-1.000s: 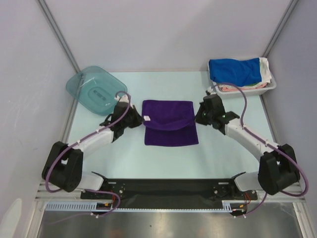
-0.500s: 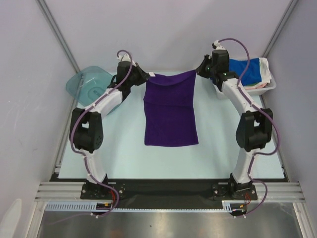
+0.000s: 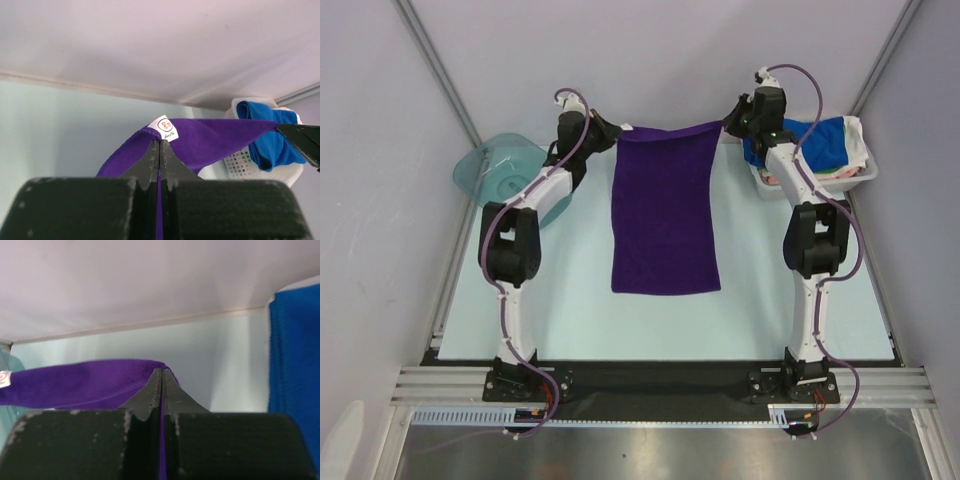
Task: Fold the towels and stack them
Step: Fold the towel
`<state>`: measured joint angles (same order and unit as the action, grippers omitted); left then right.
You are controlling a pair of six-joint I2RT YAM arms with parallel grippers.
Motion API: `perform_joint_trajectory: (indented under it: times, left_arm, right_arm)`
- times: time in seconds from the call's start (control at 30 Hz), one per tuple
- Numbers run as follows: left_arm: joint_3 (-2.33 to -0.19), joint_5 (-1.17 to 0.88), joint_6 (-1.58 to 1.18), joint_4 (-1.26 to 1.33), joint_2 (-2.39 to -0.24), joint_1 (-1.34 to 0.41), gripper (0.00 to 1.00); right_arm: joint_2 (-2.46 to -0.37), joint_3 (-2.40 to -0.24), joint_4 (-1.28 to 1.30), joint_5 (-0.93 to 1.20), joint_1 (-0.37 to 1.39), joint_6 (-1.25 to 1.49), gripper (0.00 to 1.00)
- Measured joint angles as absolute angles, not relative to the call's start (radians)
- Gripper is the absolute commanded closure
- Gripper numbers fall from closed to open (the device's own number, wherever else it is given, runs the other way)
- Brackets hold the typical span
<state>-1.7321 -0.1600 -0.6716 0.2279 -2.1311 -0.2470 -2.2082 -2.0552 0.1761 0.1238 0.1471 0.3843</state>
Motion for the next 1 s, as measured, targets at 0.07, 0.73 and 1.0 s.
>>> perform_joint_trajectory:
  times: [0.07, 0.73, 1.0]
  left_arm:
    - [-1.732, -0.159, -0.672, 0.262, -2.141, -0.247, 1.00]
    - [-1.861, -0.117, -0.663, 0.402, -2.268, -0.245, 1.00]
    - [-1.731, -0.139, -0.667, 0.403, -2.219, -0.245, 1.00]
  right_arm:
    - [-2.228, -2.080, 0.162, 0.125, 0.130, 0.387, 1.00]
    - [-2.411, -2.368, 0.125, 0.133, 0.101, 0.385, 1.00]
    - [-2.341, -2.127, 0.138, 0.148, 0.101, 0.409, 1.00]
